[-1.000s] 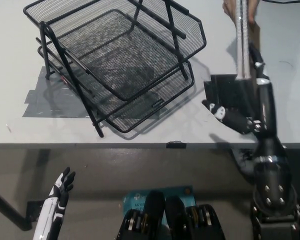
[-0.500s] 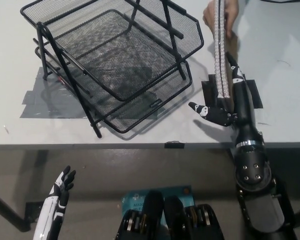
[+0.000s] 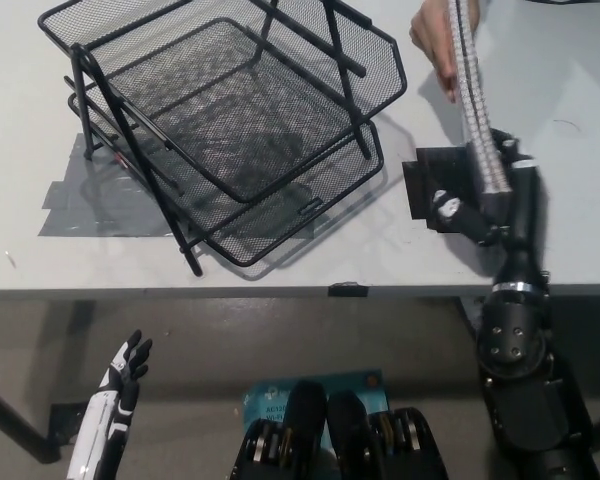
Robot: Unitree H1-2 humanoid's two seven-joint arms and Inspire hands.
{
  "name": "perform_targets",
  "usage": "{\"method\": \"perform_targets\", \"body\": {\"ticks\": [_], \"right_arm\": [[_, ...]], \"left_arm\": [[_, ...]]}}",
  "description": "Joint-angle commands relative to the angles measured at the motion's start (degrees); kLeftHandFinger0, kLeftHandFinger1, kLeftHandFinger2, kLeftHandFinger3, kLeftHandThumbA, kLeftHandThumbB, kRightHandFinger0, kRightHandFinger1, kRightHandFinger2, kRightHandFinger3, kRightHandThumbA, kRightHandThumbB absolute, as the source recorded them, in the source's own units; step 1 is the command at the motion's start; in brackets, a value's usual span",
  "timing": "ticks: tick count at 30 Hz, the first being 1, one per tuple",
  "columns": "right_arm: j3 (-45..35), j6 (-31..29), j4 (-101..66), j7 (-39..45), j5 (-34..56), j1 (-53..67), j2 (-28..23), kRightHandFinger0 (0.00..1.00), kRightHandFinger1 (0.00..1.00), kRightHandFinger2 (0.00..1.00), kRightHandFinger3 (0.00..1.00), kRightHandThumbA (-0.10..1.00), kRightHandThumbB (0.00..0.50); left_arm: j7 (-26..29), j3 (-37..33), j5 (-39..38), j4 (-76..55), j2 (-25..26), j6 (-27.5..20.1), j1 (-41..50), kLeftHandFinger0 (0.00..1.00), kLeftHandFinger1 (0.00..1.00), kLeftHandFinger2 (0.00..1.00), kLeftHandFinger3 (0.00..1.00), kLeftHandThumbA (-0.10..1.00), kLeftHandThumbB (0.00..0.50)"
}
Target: A person hands a notebook to the robot and the robot grabs it with its right hand and places it in the file tray kept in the centre of the desk infront of it.
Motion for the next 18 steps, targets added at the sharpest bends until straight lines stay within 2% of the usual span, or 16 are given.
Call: {"method": "perform_targets", "body": {"ticks": [1,3,5,9,16,18], "right_arm": [[-4.8,-4.4,-7.5,-10.1,4.0,-6.1,3.0,0.0,0.0,0.05,0.1,0.95,0.011],[-5.6,-4.5,-9.5,-9.4,5.2,-5.9,3.7,0.0,0.0,0.0,0.09,0.91,0.0],[-6.4,-4.3,-12.4,-8.4,6.7,-5.7,4.5,0.0,0.0,0.0,0.06,0.87,0.0],[-6.5,-3.5,-16.4,-7.3,7.6,-5.2,5.5,0.0,0.0,0.0,0.04,0.88,0.0],[-6.4,-3.5,-20.3,-8.0,6.4,-4.5,5.7,0.0,0.0,0.0,0.04,0.92,0.012],[-6.8,-4.0,-21.4,-8.4,6.5,-4.5,5.4,0.0,0.0,0.0,0.05,0.92,0.001]], "left_arm": [[0.7,0.0,1.2,-1.1,1.2,-2.0,-0.3,1.0,1.0,1.0,1.0,1.0,0.355],[0.9,0.0,1.6,-1.3,1.2,-1.7,-0.2,1.0,1.0,1.0,1.0,1.0,0.366],[0.9,0.0,1.5,-1.1,1.1,-2.2,-0.2,1.0,1.0,1.0,1.0,1.0,0.354],[0.9,-0.1,1.5,-0.7,1.1,-2.7,-0.6,1.0,1.0,1.0,1.0,1.0,0.336],[1.0,-0.1,1.8,-0.9,1.1,-2.2,-0.7,1.0,1.0,1.0,1.0,1.0,0.353],[1.0,0.0,1.8,-1.0,1.0,-2.0,-0.6,1.0,1.0,1.0,1.0,1.0,0.347]]}}
